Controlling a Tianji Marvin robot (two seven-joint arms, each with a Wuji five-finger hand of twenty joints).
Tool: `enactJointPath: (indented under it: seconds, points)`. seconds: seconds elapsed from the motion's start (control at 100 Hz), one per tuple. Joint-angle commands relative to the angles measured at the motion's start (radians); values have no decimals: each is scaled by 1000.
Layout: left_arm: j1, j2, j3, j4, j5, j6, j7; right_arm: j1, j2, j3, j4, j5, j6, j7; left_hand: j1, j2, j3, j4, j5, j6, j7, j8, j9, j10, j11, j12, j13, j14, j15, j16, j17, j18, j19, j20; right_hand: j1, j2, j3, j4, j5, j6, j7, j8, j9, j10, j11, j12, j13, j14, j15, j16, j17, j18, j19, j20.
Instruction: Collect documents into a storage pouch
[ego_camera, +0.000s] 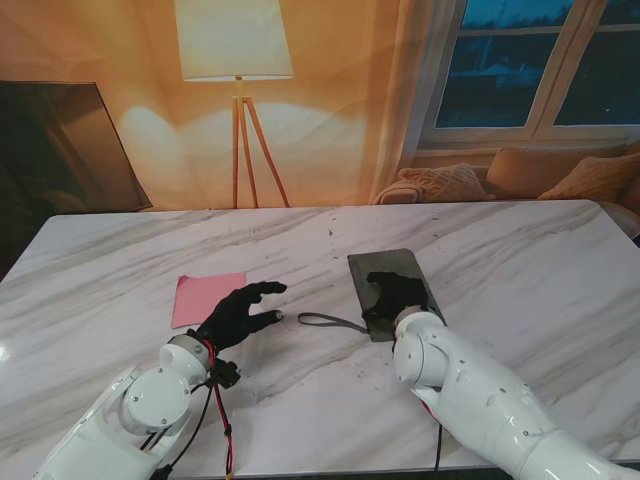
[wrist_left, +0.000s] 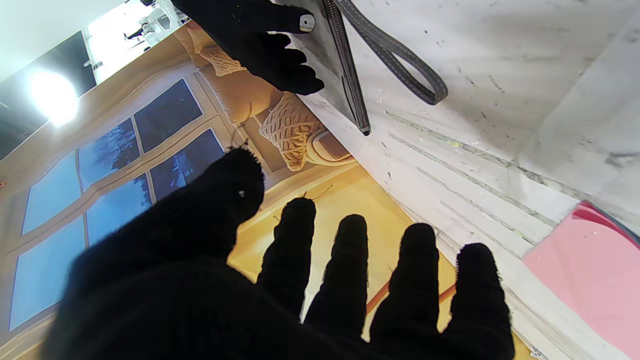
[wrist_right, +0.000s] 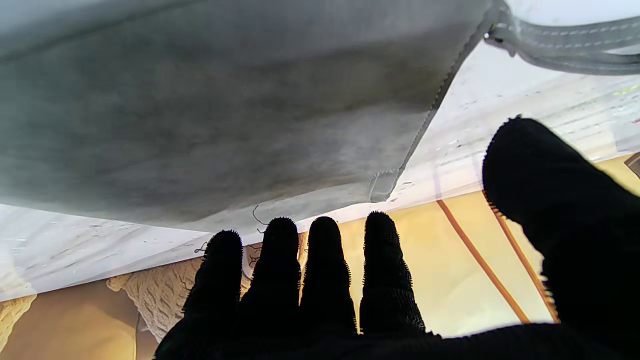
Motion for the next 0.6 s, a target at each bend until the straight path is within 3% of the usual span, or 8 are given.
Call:
enactJointPath:
  seconds: [0.0, 0.34, 0.36, 0.38, 0.59]
  points:
    - [6, -1, -3, -2, 0, -1, -13, 9, -16, -11, 17, -4, 15, 4, -12, 10, -21, -15, -3, -15, -15, -13, 21, -23, -12, -14, 13, -1, -10, -10, -15, -9, -17, 11, -16, -45, 39, -20, -53, 7, -17, 11, -39, 10, -24, -8, -37, 13, 14, -1, 0, 13, -13, 20]
    - [6, -1, -2, -4, -7, 1, -15, 59, -39, -85, 85, -12, 69, -14, -11, 11, -22, -15, 1, -15, -15, -13, 29, -22, -8, -18, 16, 0, -11, -9, -14, -8, -16, 11, -28, -59, 44, -25, -76, 7, -110, 54, -42, 25, -57, 12, -18, 62, 33, 2, 27, 74, -2, 34]
    - [6, -1, -2, -4, -7, 1, -15, 62, -42, -90, 92, -12, 72, -19, -12, 11, -22, -15, 1, -14, -15, -13, 30, -20, -8, -18, 16, 0, -11, -9, -14, -8, -16, 11, -28, -58, 42, -22, -59, 9, -181, 132, -40, 26, -66, 23, -18, 63, 40, 5, 25, 74, 8, 46]
    - [6, -2, -2, -4, -7, 0, -15, 66, -45, -94, 100, -13, 74, -25, -12, 10, -22, -15, 2, -14, -14, -12, 31, -19, -7, -18, 17, 1, -11, -9, -14, -7, -15, 11, -27, -57, 42, -21, -55, 11, -199, 152, -40, 29, -68, 25, -17, 64, 43, 6, 27, 76, 12, 49]
    - [6, -2, -2, -4, -8, 1, -13, 106, -64, -131, 153, -5, 82, -39, -12, 11, -22, -15, 4, -13, -13, -12, 35, -17, -7, -19, 18, 1, -10, -8, -14, -6, -15, 11, -30, -48, 36, -22, -52, 15, -210, 184, -47, 32, -72, 24, -31, 40, 64, 14, 23, 71, 26, 58]
